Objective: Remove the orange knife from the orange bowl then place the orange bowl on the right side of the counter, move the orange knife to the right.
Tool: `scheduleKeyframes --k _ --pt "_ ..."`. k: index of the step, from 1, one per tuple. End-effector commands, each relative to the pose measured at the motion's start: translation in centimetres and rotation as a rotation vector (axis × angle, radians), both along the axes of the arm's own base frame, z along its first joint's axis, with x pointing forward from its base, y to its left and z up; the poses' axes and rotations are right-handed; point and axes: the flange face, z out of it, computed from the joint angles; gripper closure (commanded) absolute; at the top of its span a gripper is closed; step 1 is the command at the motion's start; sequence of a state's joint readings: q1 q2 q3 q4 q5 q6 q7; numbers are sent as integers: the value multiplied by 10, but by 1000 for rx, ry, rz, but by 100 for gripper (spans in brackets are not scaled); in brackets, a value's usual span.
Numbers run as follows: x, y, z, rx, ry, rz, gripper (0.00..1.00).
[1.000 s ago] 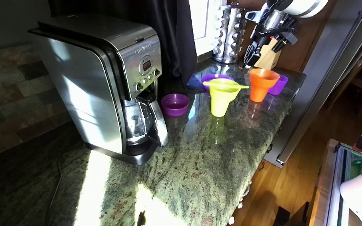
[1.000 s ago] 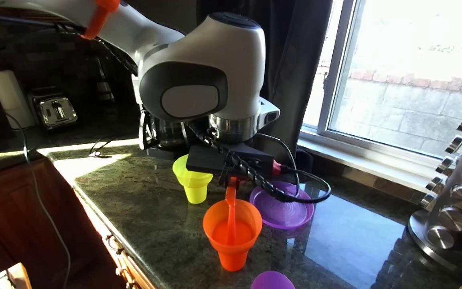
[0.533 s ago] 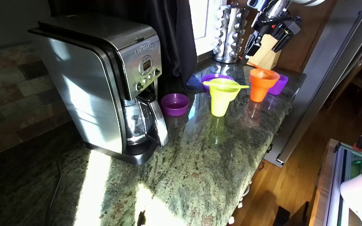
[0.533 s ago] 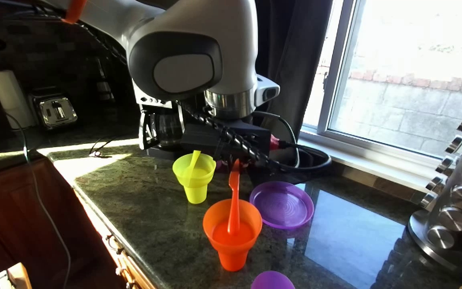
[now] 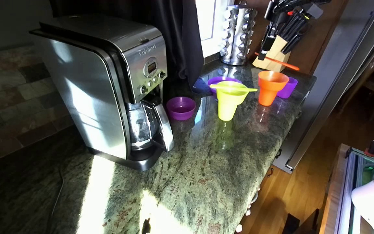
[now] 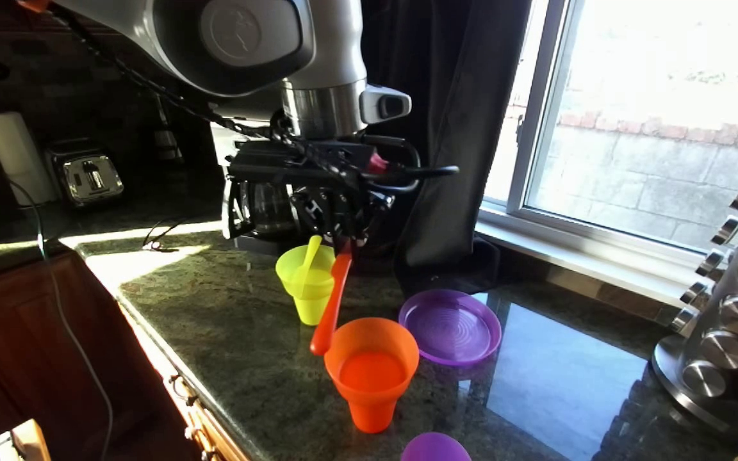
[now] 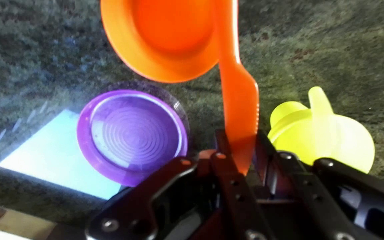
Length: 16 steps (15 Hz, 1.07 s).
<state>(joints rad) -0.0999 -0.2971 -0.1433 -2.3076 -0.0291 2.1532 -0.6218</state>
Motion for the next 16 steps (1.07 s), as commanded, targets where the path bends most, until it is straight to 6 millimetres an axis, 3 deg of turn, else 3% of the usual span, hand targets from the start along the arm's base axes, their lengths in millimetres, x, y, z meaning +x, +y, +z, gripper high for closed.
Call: scheduleKeyframes --k 1,6,12,16 --pt "-21 22 2 -8 98 -151 94" --pt "-30 37 -27 48 172 -266 94" --pt "-46 33 -94 67 245 -290 94" --pt "-40 25 -130 81 161 -314 94"
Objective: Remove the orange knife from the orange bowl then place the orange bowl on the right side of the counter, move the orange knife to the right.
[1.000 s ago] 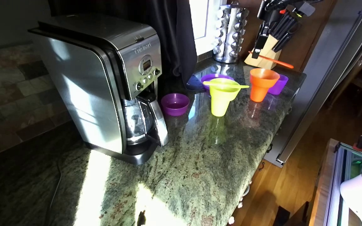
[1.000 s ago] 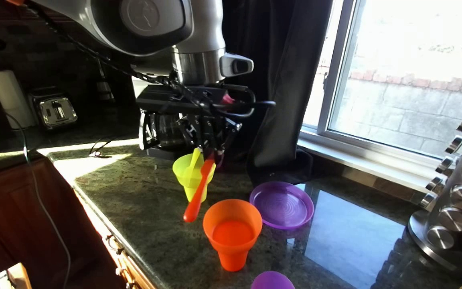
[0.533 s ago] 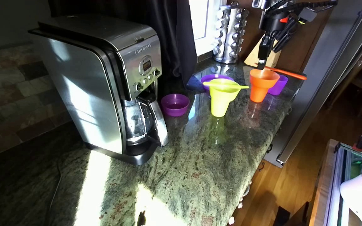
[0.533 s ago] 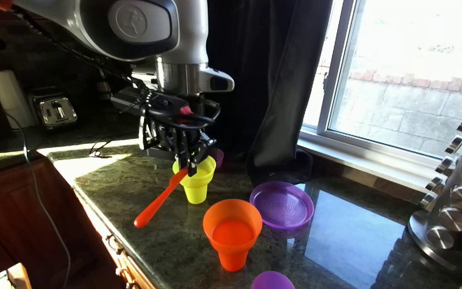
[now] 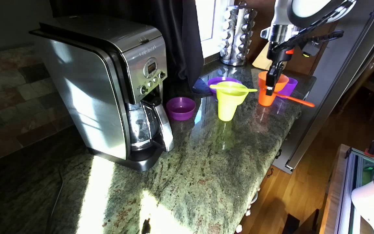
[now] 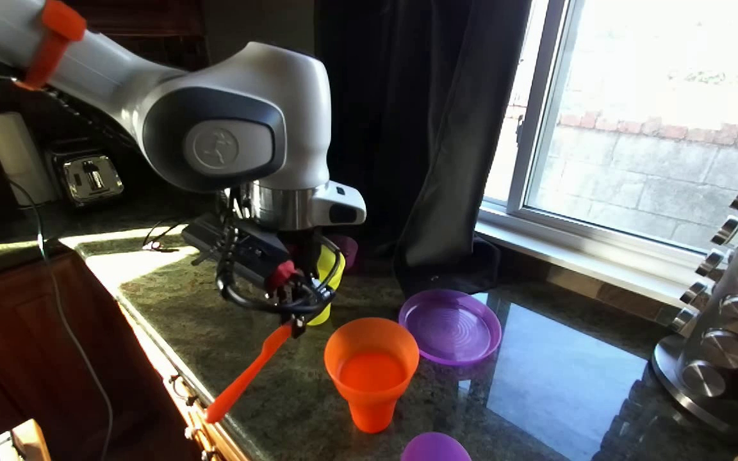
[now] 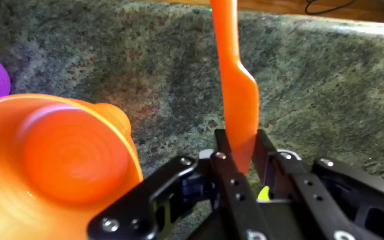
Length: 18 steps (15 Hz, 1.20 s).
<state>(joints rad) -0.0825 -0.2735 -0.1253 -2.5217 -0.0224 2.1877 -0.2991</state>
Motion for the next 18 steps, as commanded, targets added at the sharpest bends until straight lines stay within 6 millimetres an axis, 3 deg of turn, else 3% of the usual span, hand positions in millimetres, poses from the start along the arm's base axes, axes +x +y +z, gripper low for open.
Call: scheduleKeyframes --k 1,6,14,16,18 --pt "1 -5 -32 12 -56 -28 94" --pt "11 -4 -59 15 -71 -47 94" --pt "26 8 -73 10 -110 -48 94" --pt "26 9 -74 10 -107 -50 52" --pt "24 8 -71 11 -106 -49 48"
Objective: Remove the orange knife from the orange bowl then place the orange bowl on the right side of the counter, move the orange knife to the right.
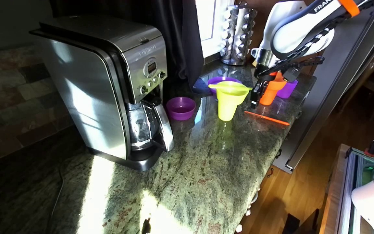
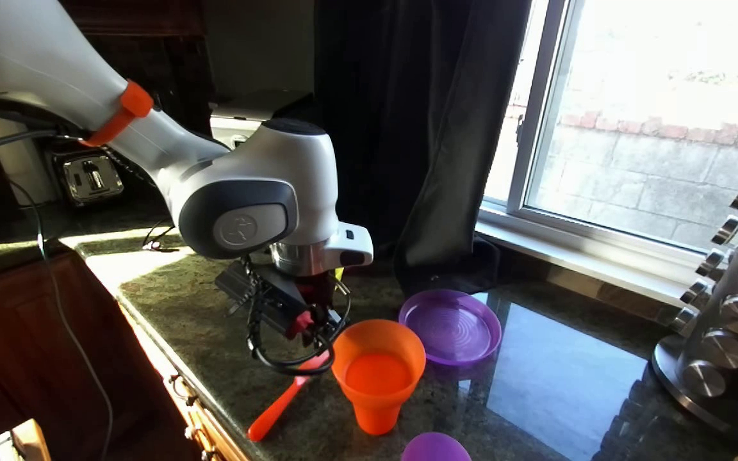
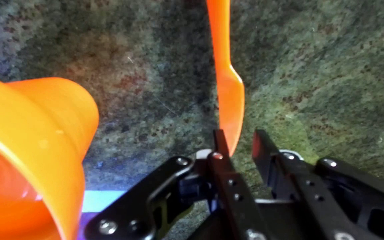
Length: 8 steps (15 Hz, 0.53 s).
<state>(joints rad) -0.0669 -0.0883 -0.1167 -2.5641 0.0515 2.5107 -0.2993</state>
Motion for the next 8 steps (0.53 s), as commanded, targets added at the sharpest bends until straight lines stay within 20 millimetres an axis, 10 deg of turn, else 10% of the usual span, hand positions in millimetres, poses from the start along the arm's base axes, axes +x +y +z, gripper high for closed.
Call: scheduleKeyframes --k 1,8 --pt "0 2 3 8 -8 -16 41" --pt "-13 2 26 -41 67 -48 0"
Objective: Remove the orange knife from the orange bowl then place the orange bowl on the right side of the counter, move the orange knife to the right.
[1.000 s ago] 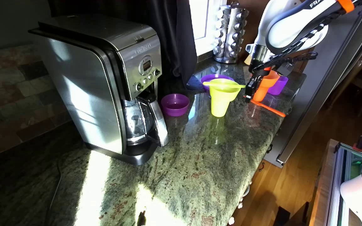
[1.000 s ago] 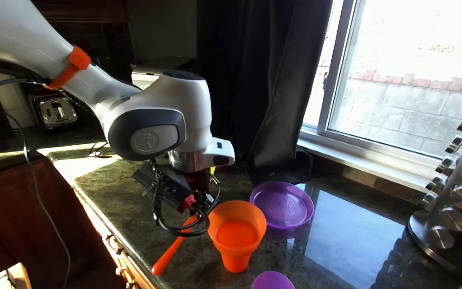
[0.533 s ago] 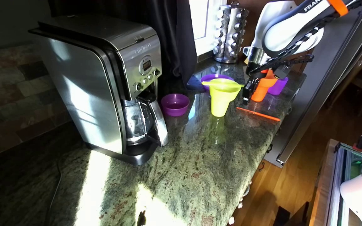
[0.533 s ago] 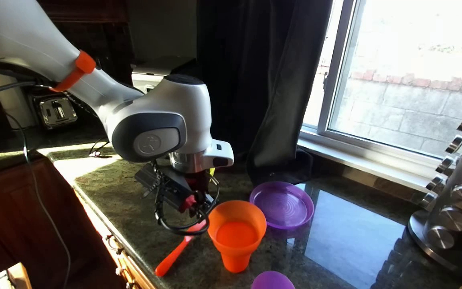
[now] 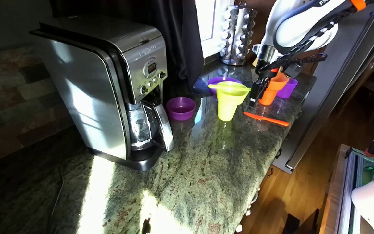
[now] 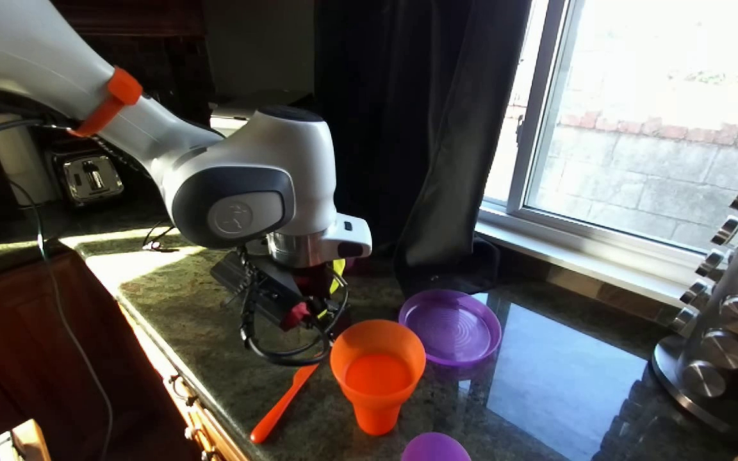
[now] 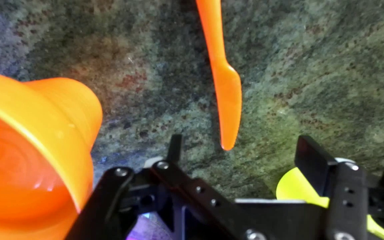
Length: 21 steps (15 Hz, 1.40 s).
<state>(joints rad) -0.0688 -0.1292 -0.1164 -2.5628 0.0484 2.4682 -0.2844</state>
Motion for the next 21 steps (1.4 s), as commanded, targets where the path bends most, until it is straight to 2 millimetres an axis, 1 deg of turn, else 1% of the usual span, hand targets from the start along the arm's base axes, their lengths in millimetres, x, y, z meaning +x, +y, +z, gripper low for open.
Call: scheduleKeyframes --k 1,5,10,12,15,17,19,20,21 --pt "-13 0 12 -89 104 -61 0" --pt "-19 2 21 -197 215 -128 0" --pt "-25 11 33 -167 289 -103 0" --pt "-28 9 46 -174 274 -80 0" --pt "-33 -6 75 -185 252 -66 0" --pt "-40 -23 101 -178 230 -42 0" --pt "-44 -40 122 -178 207 -22 0" --pt "-44 -49 130 -185 184 -24 0" --pt "-41 -59 134 -189 155 10 0"
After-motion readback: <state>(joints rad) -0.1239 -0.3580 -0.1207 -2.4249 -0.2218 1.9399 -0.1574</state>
